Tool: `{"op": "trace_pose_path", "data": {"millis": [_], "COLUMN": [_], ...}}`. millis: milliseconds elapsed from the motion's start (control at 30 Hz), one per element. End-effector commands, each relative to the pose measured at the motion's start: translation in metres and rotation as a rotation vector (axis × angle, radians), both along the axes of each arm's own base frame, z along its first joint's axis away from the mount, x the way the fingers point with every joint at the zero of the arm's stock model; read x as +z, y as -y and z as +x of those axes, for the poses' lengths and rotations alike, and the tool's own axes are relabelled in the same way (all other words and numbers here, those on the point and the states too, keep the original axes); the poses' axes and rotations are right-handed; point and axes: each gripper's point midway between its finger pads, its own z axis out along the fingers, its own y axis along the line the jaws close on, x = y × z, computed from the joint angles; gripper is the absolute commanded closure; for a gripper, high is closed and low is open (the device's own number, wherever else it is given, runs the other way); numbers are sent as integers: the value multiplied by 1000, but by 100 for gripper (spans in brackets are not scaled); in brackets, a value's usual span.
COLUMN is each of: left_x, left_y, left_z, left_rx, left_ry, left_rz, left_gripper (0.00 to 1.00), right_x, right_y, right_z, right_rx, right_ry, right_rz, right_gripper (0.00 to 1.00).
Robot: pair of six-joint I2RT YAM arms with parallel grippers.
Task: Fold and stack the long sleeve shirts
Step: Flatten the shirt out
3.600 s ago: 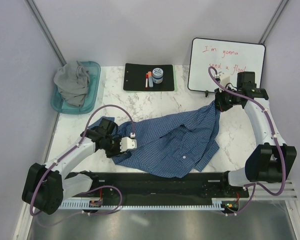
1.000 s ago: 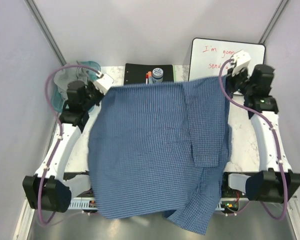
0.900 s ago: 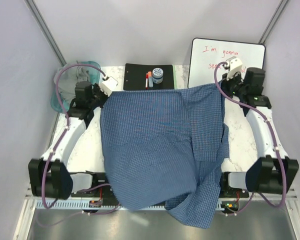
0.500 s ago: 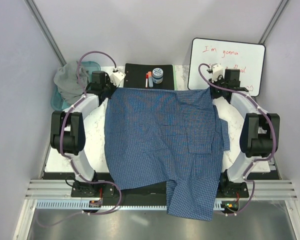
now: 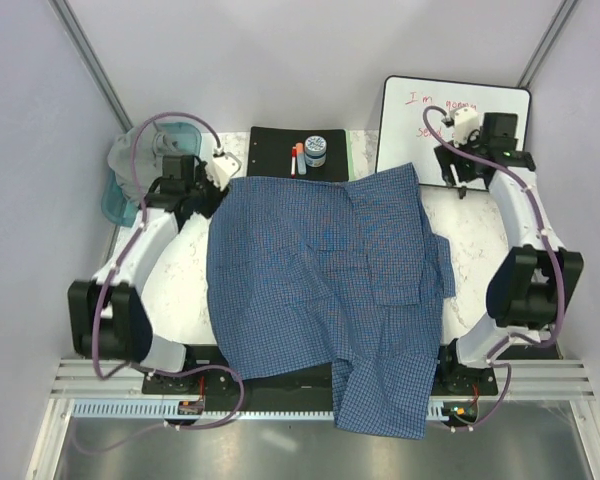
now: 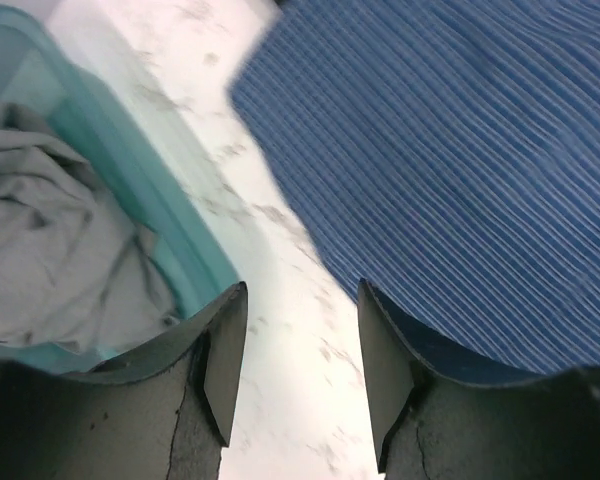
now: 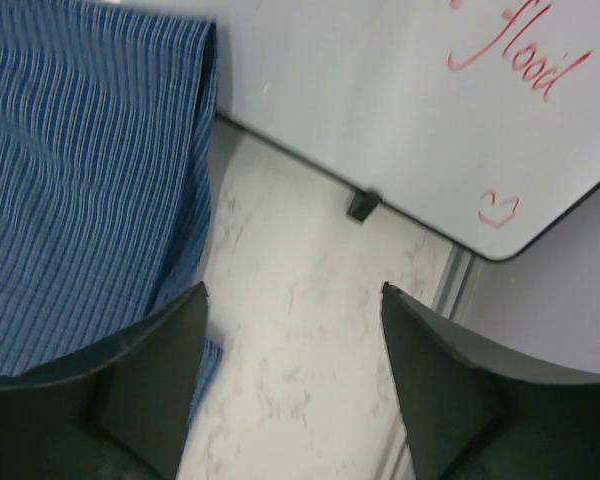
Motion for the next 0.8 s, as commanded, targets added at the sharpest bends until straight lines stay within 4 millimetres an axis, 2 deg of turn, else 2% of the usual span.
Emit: {"op": "trace_pose_path", "data": {"millis": [0, 67, 100, 133, 200, 300, 367, 433, 467, 533, 567, 600, 667, 767], "left_x": [-50, -62, -80, -87, -103, -124, -139, -148, -148, -160, -155, -166, -158, -146], "left_y": [34, 40, 45, 44, 40, 24, 16, 3, 1, -15, -17, -29, -35, -33], "left_z": [-124, -159, -181, -194, -212, -220, -220, -212, -199, -185, -163, -156, -130, -112], "left_rx": [-242, -302, -335, -350, -363, -356, -357, -328, -311, -247, -219, -178, -141, -145], "left_ry": [-314, -374, -435, -467, -512, -574, -613, -632, -607, -643, -600, -636, -604, -561], "left_rz": [-5, 3, 20, 33, 72, 158, 209, 269, 274, 298, 294, 294, 290, 281], "left_gripper": [45, 46, 47, 47, 48, 50, 51, 53, 55, 58, 60, 61, 64, 64], "right_x": [-22, -40, -60, -69, -95, -121, -131, -144, -148, -158, -161, -167, -174, -172], "right_y": [-26, -39, -42, -44, -47, -48, -46, -44, -43, -40, -38, -37, -33, -31], "right_z": [-108, -136, -162, -172, -202, -222, -222, -225, -220, -215, -206, -203, -191, -187], "right_rx": [234, 299, 312, 329, 348, 361, 360, 353, 347, 335, 318, 312, 292, 287], "right_ry": [-282, -375, -460, -487, -566, -629, -632, -664, -660, -677, -659, -671, -673, -686], "right_rz": [29, 71, 91, 92, 102, 92, 79, 67, 62, 55, 50, 51, 36, 35], "right_gripper": [29, 37, 42, 45, 48, 51, 52, 53, 53, 55, 55, 55, 56, 59]}}
